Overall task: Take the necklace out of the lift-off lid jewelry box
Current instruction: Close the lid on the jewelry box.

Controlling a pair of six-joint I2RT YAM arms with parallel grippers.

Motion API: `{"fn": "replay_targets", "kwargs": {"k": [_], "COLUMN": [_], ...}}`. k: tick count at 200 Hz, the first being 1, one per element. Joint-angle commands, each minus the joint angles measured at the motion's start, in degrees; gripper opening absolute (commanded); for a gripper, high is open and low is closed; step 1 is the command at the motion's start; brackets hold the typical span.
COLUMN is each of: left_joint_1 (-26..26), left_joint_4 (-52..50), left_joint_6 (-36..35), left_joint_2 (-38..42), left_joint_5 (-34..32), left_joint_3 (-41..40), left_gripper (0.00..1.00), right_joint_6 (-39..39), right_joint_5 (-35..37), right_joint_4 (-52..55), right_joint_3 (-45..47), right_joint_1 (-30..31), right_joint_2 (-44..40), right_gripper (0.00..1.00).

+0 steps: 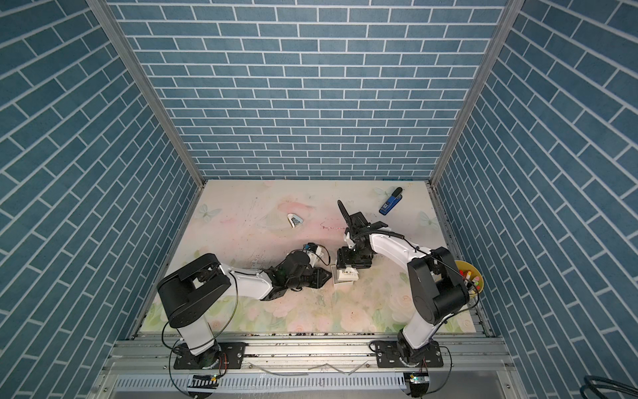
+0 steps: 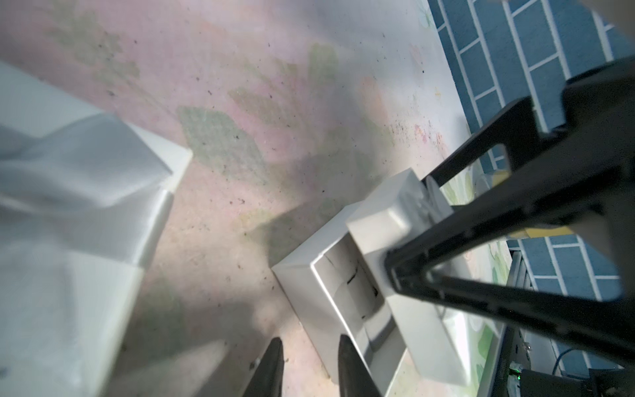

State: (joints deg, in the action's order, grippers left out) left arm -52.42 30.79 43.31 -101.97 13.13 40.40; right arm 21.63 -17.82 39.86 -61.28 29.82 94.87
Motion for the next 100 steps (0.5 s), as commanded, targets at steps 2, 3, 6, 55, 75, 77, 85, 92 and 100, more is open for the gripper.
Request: {"fn": "replay_targets", "kwargs": {"k": [2, 3, 6, 55, 75, 77, 85, 92, 100], "left_joint_1": [-0.18, -0.20, -0.22, -0.84, -0.98, -0.98, -1.05, -1.18, -1.15], "left_joint_4": [0.92, 0.97, 1.09, 2.17, 2.79, 2.90, 3.03, 3.06, 3.06], "left_joint_6": [0.38, 0.38, 0.53, 1.34, 1.79, 1.78, 2.04, 2.04, 1.99], "left_joint_2": [-1.27, -1.24, -1.37, -2.98, -3.49, -3.56, -3.60, -3.58, -3.50], "left_joint_5": [0.01, 0.03, 0.10, 0.21, 0.40, 0.43, 0.40, 0.38, 0.28], "left_joint_3": [1.34, 1.34, 1.39, 2.36, 2.50, 2.51, 2.53, 2.52, 2.46], "left_gripper": [0.29, 0.29, 0.29, 0.29, 0.29, 0.29, 0.29, 0.29, 0.29], "right_joint_6": [1.69, 1.72, 1.71, 2.50, 2.89, 2.94, 3.05, 3.15, 3.16], "right_joint_5": [-0.76, -0.78, -0.81, -1.98, -2.30, -2.30, -2.39, -2.47, -2.48], "right_joint_4": [-1.18, -1.18, -1.14, -2.56, -3.36, -3.42, -3.55, -3.73, -3.82], "right_joint_3": [0.47, 0.47, 0.46, 1.31, 1.72, 1.78, 1.92, 2.02, 2.20], "right_joint_1": [0.24, 0.23, 0.31, 0.45, 0.76, 0.76, 0.89, 1.04, 1.03], "right_joint_2": [-0.85, -0.84, -0.81, -0.66, -0.37, -0.36, -0.36, -0.38, -0.45], "right_gripper": [0.71, 0.70, 0.71, 0.71, 0.72, 0.73, 0.74, 0.75, 0.75]}}
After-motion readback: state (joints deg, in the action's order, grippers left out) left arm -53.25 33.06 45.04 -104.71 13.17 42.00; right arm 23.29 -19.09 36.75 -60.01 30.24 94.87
